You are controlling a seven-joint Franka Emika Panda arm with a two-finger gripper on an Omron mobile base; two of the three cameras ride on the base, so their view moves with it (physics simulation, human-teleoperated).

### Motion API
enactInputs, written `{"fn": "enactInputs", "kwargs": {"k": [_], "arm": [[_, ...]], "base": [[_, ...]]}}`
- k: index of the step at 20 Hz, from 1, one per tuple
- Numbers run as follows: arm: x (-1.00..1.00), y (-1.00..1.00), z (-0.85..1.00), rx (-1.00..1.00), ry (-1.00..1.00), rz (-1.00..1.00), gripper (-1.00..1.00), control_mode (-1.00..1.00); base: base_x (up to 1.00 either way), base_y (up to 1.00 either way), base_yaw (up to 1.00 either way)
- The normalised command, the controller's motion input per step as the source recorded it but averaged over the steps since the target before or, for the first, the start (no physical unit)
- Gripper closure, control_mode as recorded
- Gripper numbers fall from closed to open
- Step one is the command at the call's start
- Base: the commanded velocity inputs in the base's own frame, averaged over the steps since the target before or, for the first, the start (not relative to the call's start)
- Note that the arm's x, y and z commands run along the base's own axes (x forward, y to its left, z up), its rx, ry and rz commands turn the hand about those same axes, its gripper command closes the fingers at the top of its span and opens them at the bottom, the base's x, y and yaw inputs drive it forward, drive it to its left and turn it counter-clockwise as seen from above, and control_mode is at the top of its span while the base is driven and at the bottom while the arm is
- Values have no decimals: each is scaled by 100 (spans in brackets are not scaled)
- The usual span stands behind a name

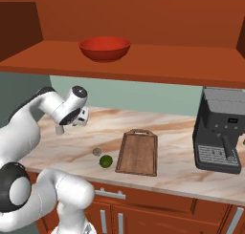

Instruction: Open the cabinet. Place the bowl and condiment on the counter. Then place the lime and garlic on the cutting board.

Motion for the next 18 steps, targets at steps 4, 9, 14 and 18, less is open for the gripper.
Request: {"fn": "enactInputs", "kwargs": {"k": [4,9,14,18], "arm": [[-76,-23,10,0,14,0,-100,-100],[-66,-19,28,0,6,0,-100,-100],[-45,-18,46,0,-10,1,-100,-100],[-47,-14,21,0,-25,1,-100,-100]], "base": [[0,0,0],[0,0,0],[0,0,0],[0,0,0]]}}
